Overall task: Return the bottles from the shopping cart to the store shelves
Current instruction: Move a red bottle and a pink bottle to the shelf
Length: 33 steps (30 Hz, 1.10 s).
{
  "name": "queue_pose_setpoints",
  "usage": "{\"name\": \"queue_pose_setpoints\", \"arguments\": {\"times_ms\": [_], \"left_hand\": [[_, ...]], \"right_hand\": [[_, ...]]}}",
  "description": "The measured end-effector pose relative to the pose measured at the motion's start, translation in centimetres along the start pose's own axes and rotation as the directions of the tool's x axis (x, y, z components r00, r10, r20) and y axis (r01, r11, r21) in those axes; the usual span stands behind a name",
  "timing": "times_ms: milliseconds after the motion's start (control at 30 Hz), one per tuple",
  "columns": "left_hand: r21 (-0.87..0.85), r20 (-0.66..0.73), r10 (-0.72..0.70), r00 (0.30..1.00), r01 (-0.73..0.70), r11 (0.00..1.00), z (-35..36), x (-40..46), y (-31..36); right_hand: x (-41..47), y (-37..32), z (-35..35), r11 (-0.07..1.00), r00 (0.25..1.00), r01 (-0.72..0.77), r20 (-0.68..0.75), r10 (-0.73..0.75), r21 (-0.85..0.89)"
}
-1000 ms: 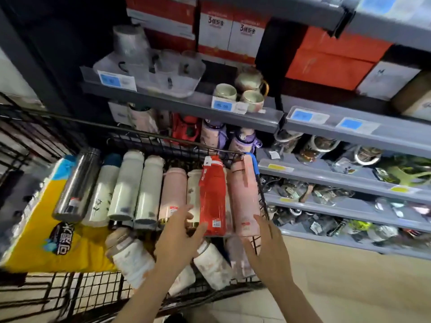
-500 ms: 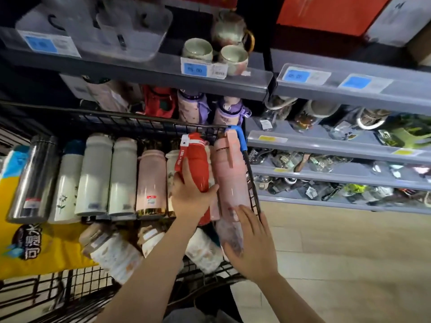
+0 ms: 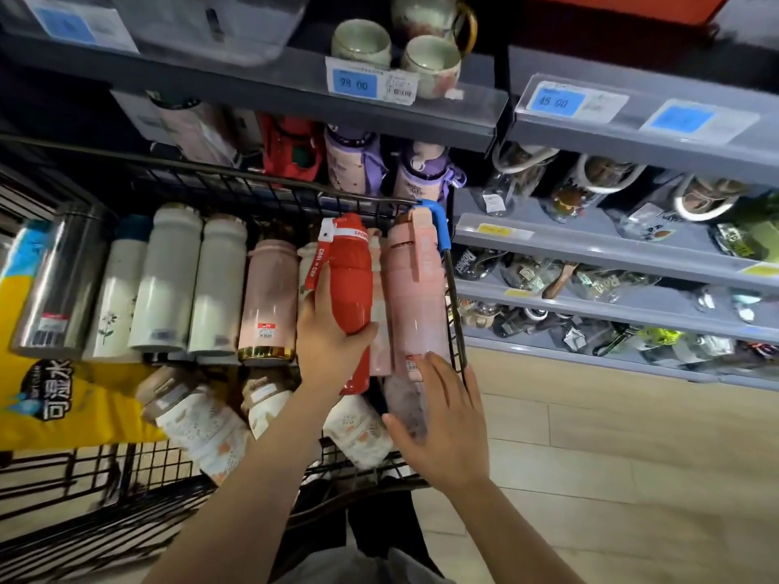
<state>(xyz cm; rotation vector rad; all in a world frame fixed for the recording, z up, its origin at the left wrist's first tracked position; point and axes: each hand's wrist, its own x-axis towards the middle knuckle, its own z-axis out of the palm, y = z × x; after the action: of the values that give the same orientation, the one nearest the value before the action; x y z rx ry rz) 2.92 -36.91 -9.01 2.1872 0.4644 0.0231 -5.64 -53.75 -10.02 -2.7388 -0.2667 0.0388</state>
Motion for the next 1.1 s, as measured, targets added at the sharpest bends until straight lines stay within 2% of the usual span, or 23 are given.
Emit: {"name": "queue_pose_setpoints", "arguments": {"times_ms": [133,267,367,433,467,533,600,667,733,800,1000,1100], "left_hand": [[-0.111,-0.017,0.051,0.999,-0.052,0.992,-2.9,-3.4,-1.4],[-0.071,-0.042,0.076,0.996,-0.079,0.994,-6.9,-7.8,-2.5],[-0.076,-0.090,0.070,0.994,-0.077,0.994,-8.5,-9.9,-3.5],[-0.116,-0.140,0.057,0.989,-0.073,0.991,-8.7,-10.4,-4.2],[-0.148,-0.164,0.041,0.986,-0.066,0.987,-8.6,-10.6,-4.4],[-0.234,-0.214,0.001,0.977,-0.052,0.971,-8.4,-10.9,-4.8],[-0.307,-0.227,-0.029,0.973,-0.044,0.951,-8.4,-10.9,-5.1],[-0.312,-0.235,-0.025,0.972,-0.051,0.949,-8.5,-10.7,-5.5],[-0.293,-0.246,-0.023,0.969,-0.052,0.955,-8.5,-10.5,-5.8],[-0.283,-0.243,-0.003,0.970,-0.068,0.957,-8.5,-10.4,-5.8],[-0.224,-0.207,0.041,0.977,-0.088,0.971,-8.5,-10.5,-5.7],[-0.219,-0.189,0.063,0.980,-0.105,0.970,-8.6,-10.7,-5.7]], "right_hand": [[0.0,-0.1,-0.2,1.000,0.999,0.009,-0.034,-0.008,0.023],[-0.1,-0.2,-0.4,0.999,0.999,-0.023,-0.046,0.024,0.022],[0.1,-0.7,-0.7,0.993,0.990,-0.103,-0.088,0.108,0.066],[1.9,-1.2,-1.1,0.971,0.979,-0.187,-0.057,0.197,0.149],[3.4,-1.2,-1.1,0.969,0.975,-0.203,-0.066,0.214,0.144],[7.1,-1.0,-1.2,0.975,0.968,-0.220,-0.122,0.220,0.019],[11.0,-1.0,-1.7,0.954,0.950,-0.296,-0.121,0.289,-0.048],[14.0,-1.1,-1.9,0.908,0.910,-0.415,-0.049,0.412,-0.056],[15.6,-1.7,-1.6,0.864,0.870,-0.492,-0.034,0.492,-0.109],[15.9,-2.2,-0.8,0.838,0.842,-0.539,-0.040,0.537,-0.089],[14.6,-2.5,0.5,0.875,0.867,-0.479,-0.190,0.460,-0.066],[14.5,-2.6,1.1,0.894,0.863,-0.448,-0.263,0.432,-0.001]]}}
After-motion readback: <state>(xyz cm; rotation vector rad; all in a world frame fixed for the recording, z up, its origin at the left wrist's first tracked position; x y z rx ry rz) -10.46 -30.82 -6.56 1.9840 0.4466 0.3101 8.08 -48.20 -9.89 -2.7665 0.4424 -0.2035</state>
